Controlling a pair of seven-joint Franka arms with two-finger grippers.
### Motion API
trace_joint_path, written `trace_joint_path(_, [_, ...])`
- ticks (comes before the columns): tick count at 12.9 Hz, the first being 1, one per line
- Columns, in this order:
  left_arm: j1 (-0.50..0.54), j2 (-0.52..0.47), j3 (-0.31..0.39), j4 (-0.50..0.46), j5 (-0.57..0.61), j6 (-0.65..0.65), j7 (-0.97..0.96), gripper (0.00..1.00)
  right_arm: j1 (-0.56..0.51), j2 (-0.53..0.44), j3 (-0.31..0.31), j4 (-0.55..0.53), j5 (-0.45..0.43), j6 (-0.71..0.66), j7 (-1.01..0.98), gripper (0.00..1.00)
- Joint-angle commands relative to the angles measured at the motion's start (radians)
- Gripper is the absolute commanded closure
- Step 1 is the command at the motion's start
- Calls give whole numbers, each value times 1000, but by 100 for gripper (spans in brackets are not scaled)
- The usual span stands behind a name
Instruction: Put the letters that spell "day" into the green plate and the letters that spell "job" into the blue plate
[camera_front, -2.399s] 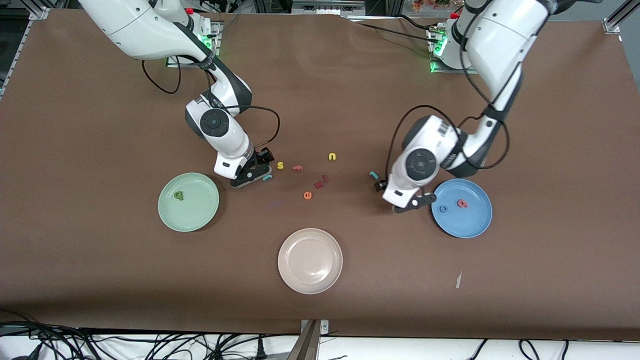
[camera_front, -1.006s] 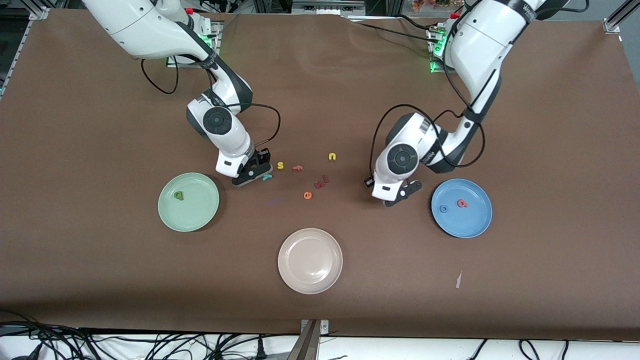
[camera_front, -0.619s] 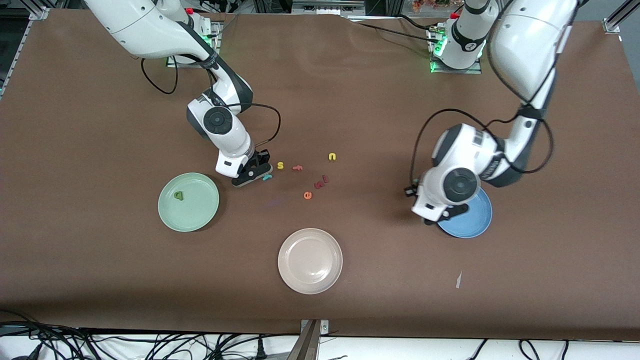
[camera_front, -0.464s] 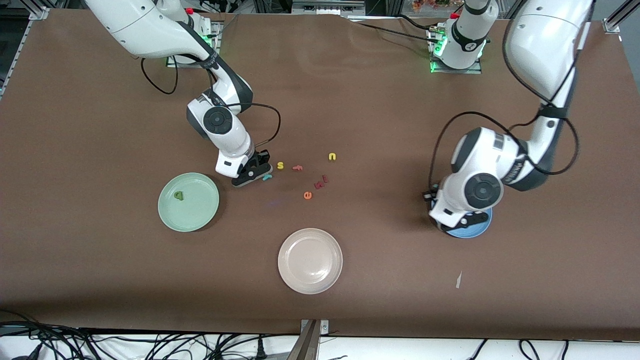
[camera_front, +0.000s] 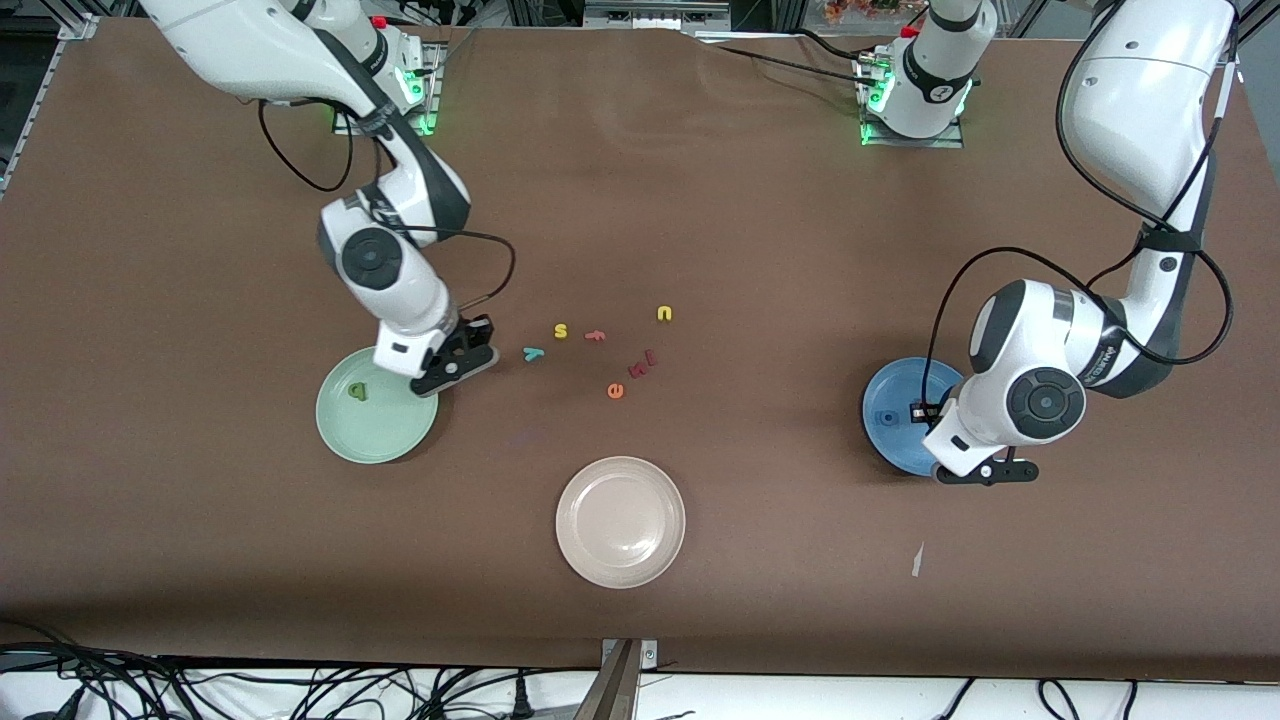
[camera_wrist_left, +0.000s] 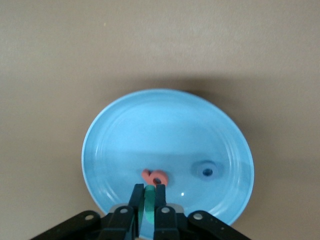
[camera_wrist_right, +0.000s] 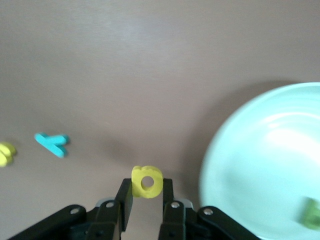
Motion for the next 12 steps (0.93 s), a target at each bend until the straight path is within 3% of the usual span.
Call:
trace_joint_path(1, [22, 15, -10, 15, 25, 20, 62, 0, -80, -37, 8, 25, 40, -88, -169, 72])
trace_joint_path(3, [25, 8, -13, 15, 24, 20, 71, 0, -122, -8, 3, 25, 41, -71, -241, 69])
trace_joint_path(4, [25, -1, -17, 15, 24, 17, 69, 0, -136, 12, 3, 22, 41, -45, -243, 57])
trace_joint_path(5, [22, -21, -20, 16, 24, 12, 69, 0, -136, 13, 3, 22, 41, -36, -231, 34])
trace_joint_path(9, [21, -170, -42, 16, 21, -79, 69, 0, -127, 20, 45, 32, 43, -33, -113, 28])
trace_joint_path(12, [16, -282, -47, 16, 15, -95, 111, 0, -9, 73, 49, 97, 41, -28, 70, 26])
